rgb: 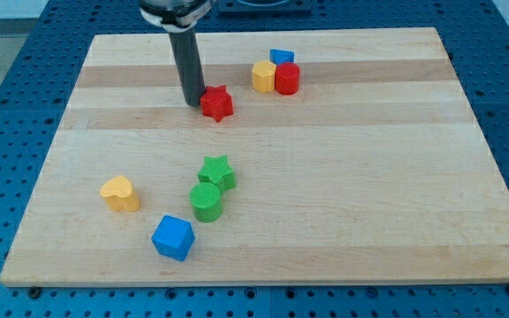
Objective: Move the red star toward the bottom left of the yellow hexagon
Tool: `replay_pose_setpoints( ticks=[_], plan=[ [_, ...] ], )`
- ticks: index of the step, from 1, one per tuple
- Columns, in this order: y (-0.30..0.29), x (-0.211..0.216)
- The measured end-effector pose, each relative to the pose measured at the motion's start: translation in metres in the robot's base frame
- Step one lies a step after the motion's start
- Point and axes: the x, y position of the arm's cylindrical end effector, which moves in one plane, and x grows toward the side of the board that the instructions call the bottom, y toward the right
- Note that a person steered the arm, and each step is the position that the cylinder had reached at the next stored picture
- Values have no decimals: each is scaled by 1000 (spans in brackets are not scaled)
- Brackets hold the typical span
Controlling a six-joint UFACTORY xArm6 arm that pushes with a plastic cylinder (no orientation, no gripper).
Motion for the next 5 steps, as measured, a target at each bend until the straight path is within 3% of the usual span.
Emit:
replay_pose_setpoints(
  ticks=[1,2,3,5],
  plan=[
    [0,14],
    [-5,71],
    [16,92],
    [38,40]
  ],
)
